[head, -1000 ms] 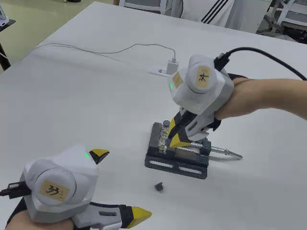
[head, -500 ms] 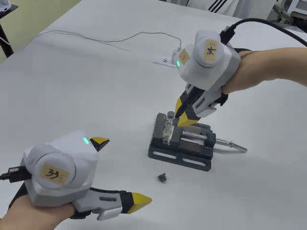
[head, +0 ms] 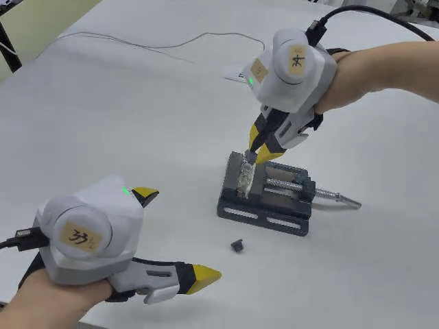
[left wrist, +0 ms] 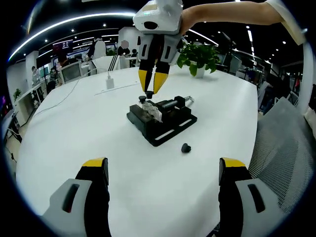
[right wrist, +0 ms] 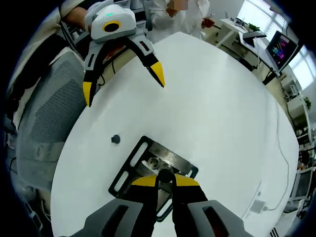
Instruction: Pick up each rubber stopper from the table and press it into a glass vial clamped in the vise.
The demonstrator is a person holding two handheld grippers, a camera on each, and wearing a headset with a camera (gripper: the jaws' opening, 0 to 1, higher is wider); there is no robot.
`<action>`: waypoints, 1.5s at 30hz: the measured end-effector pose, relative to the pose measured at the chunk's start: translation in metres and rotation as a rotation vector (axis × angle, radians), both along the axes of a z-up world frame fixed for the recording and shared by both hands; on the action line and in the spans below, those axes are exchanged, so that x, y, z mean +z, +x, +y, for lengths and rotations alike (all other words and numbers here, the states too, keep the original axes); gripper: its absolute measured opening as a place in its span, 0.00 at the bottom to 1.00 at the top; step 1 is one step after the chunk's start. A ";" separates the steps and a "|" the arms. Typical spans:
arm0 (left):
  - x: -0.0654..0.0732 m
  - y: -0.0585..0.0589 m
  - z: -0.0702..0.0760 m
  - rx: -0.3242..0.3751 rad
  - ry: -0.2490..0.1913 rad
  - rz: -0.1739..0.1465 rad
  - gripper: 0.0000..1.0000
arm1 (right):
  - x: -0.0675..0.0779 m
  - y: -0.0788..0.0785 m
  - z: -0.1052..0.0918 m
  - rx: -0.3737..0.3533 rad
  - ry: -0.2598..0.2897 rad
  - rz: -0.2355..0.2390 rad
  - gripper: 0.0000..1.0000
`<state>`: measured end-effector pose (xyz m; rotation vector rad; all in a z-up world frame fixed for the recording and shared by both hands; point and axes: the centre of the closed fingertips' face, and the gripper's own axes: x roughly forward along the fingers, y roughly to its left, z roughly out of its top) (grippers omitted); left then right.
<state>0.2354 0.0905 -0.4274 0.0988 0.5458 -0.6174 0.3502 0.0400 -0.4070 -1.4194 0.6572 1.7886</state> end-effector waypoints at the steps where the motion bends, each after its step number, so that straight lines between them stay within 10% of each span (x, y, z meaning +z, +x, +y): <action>1: 0.000 0.000 0.000 0.001 -0.001 0.001 0.92 | 0.000 0.000 0.001 -0.001 0.001 0.003 0.05; 45: -0.008 -0.002 -0.004 -0.001 -0.015 0.028 0.91 | -0.015 -0.003 0.003 -0.091 -0.043 -0.027 0.04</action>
